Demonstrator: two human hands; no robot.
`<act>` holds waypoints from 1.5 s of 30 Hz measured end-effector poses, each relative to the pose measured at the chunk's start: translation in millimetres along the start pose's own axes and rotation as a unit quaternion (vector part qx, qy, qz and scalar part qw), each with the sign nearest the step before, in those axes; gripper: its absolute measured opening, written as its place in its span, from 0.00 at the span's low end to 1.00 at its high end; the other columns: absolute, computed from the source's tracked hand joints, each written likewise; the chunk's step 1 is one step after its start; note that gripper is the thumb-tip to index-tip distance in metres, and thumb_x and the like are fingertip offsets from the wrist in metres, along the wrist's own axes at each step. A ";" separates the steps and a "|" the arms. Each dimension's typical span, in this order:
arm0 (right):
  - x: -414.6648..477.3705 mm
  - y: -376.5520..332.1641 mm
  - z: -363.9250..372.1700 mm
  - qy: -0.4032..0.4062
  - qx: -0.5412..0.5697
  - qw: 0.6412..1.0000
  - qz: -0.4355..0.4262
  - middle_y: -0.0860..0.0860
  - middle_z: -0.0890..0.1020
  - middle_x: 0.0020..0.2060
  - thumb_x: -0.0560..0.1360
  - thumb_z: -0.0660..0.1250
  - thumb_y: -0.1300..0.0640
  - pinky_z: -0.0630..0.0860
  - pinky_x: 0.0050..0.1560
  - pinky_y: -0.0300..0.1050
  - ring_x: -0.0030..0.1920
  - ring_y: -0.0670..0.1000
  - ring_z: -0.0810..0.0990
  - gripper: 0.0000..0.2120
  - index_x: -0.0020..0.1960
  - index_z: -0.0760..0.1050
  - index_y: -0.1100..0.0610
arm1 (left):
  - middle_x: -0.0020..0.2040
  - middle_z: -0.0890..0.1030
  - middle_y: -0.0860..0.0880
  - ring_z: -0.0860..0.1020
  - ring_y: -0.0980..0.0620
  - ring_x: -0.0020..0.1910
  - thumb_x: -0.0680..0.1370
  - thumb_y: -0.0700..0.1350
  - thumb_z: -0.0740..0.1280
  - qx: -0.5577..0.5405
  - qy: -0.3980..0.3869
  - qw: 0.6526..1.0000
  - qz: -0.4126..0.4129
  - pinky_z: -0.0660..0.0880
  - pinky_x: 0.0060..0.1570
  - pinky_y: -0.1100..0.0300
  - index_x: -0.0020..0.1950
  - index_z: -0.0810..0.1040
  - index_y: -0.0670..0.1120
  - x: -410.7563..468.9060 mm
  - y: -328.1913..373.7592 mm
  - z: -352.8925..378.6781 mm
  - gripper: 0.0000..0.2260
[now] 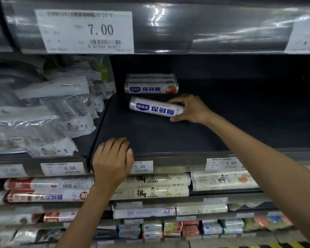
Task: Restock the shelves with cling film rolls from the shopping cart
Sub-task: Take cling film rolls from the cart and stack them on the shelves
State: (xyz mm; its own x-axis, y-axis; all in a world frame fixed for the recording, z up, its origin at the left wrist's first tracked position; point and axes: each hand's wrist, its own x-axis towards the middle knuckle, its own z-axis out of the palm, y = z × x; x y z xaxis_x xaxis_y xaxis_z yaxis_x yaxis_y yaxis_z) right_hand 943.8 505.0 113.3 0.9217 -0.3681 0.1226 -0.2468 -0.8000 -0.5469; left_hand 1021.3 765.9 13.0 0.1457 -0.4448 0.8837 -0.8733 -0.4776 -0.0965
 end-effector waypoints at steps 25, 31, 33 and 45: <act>54.4 39.6 -0.2 0.083 0.078 0.992 0.061 0.47 0.78 0.53 0.67 0.77 0.55 0.70 0.53 0.33 0.54 0.45 0.76 0.25 0.63 0.76 0.57 | 0.45 0.84 0.44 0.82 0.46 0.40 0.80 0.44 0.54 0.020 0.017 1.000 0.004 0.72 0.42 0.56 0.44 0.83 0.39 -0.4 -0.6 1.0 0.19; 64.4 47.3 6.1 0.142 0.113 0.981 0.071 0.55 0.82 0.53 0.65 0.78 0.63 0.76 0.58 0.43 0.53 0.51 0.80 0.23 0.59 0.77 0.61 | 0.45 0.84 0.44 0.82 0.47 0.41 0.80 0.44 0.53 0.025 0.015 1.000 0.002 0.71 0.43 0.56 0.44 0.83 0.39 -1.8 0.1 3.5 0.19; 69.3 47.5 9.9 0.166 0.105 0.979 0.064 0.56 0.82 0.53 0.64 0.78 0.65 0.75 0.55 0.39 0.51 0.50 0.80 0.24 0.58 0.77 0.62 | 0.45 0.84 0.44 0.82 0.47 0.41 0.80 0.44 0.54 0.025 0.016 1.000 0.002 0.71 0.43 0.57 0.44 0.83 0.39 -1.8 0.3 3.9 0.19; 69.0 51.4 11.7 0.168 0.110 0.978 0.048 0.57 0.81 0.56 0.66 0.76 0.65 0.73 0.57 0.38 0.54 0.52 0.80 0.24 0.61 0.76 0.62 | 0.45 0.84 0.45 0.82 0.47 0.41 0.80 0.43 0.54 0.017 0.016 1.000 -0.003 0.72 0.43 0.57 0.44 0.83 0.39 -2.5 0.0 2.4 0.18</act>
State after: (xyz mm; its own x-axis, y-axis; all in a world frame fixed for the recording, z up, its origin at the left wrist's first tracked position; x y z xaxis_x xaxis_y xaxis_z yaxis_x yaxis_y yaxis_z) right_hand 998.2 444.0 83.9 0.7371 -0.6016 0.3077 -0.2233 -0.6466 -0.7294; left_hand 1022.0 765.2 9.8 0.1365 -0.4181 0.8981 -0.8559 -0.5062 -0.1056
